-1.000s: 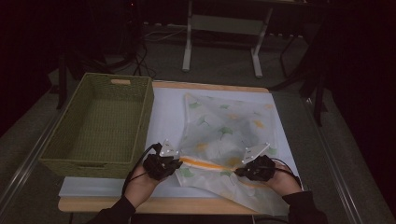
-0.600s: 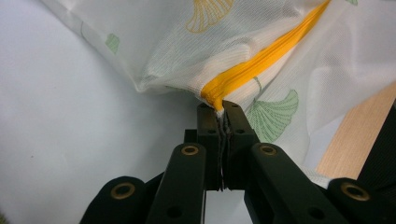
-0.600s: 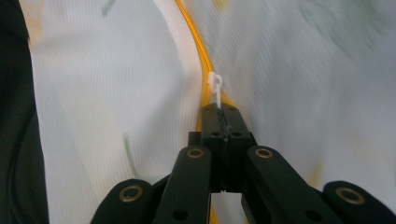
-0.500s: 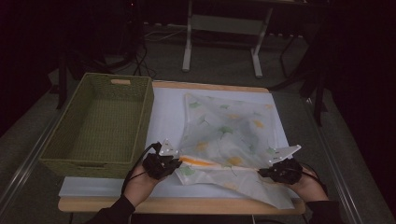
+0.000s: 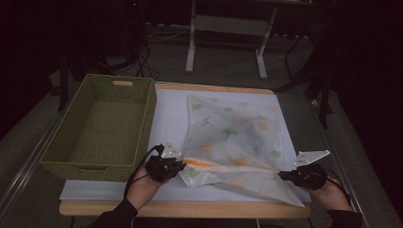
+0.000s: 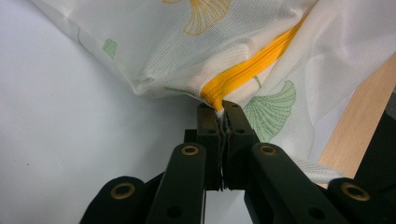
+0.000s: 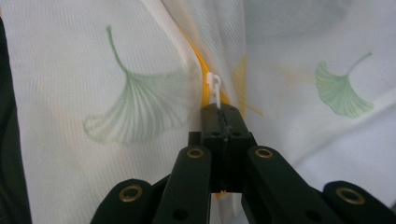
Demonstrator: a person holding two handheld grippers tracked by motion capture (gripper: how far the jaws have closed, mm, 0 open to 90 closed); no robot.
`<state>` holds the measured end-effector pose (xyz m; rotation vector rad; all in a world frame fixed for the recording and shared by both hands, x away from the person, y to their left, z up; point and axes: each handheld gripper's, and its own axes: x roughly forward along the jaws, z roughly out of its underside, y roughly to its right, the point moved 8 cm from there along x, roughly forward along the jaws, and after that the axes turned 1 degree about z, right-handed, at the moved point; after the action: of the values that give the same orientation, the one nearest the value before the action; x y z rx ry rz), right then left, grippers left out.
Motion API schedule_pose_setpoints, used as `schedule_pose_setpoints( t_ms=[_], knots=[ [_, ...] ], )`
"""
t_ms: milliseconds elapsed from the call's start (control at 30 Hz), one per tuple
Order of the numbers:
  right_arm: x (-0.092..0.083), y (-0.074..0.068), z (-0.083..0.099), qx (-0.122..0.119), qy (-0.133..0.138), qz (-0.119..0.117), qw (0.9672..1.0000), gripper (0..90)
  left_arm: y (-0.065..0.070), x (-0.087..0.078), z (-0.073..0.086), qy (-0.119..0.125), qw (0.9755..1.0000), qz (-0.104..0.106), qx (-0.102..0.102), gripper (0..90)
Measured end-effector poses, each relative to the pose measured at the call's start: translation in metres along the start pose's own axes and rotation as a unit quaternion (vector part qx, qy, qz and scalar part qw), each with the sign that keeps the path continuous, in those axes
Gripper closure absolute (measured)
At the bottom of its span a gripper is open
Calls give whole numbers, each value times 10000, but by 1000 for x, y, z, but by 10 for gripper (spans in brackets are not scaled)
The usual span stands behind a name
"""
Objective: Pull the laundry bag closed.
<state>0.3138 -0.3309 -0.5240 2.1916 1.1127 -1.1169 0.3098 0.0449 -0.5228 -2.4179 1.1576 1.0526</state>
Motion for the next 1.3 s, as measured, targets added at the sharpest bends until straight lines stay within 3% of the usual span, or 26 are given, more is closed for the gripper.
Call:
schedule_pose_setpoints(
  t_ms=[533, 733, 833, 867, 933, 1067, 1133, 1300],
  knots=[
    [-17, 21, 48, 631, 23, 209, 9978, 900, -2, 0, 3, -34, 10000, 20, -22, 883],
    [-14, 23, 54, 681, -33, 184, 9975, 900, 0, 1, 3, -47, 10000, 56, 33, 883],
    [-13, 23, 52, 686, -6, 206, 9974, 893, 1, 3, 5, -94, 9999, 115, 12, 877],
    [-14, 23, 48, 739, 52, 187, 9971, 822, 2, 3, 5, -93, 9998, 161, 0, 868],
    [-14, 23, 45, 679, -17, 243, 9974, 785, 2, 1, 4, -52, 9998, 196, -22, 844],
    [-22, 23, 34, 650, 126, 381, 9971, 725, 3, -5, 0, 137, 9997, 223, 7, 768],
    [-27, 23, 27, 595, 223, 460, 9969, 685, 4, -13, -7, 361, 9990, 258, 10, 723],
    [-31, 16, 3, 555, 549, 419, 9961, 590, 6, -23, -18, 681, 9973, 272, 57, 620]
  ],
)
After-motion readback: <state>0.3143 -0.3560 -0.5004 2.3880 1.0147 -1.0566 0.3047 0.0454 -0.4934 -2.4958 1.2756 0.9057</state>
